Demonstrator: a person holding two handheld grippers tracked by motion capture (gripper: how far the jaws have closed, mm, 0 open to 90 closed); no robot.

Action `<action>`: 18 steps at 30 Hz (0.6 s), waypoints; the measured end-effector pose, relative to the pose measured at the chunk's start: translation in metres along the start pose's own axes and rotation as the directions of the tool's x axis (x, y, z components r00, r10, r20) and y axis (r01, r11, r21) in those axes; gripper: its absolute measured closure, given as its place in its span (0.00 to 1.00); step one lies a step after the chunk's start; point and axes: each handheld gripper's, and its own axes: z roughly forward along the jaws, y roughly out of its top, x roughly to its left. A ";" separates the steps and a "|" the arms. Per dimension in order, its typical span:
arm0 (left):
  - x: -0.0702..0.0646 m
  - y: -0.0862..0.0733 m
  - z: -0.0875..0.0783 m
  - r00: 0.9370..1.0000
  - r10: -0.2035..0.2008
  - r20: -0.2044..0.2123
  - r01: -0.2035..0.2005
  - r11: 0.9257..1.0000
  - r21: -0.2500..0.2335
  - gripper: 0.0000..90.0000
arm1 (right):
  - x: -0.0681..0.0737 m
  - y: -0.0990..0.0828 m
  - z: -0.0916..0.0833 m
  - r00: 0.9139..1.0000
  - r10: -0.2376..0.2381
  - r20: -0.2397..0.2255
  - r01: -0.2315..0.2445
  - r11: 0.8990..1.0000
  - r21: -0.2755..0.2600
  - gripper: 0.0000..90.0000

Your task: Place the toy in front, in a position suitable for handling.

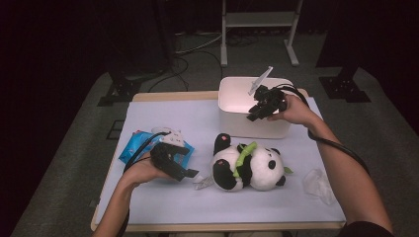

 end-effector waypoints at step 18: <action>0.001 -0.003 0.000 1.000 -0.010 0.007 0.010 1.000 0.016 0.13 | 0.003 0.000 0.003 0.999 -0.012 -0.031 0.012 1.000 -0.010 0.92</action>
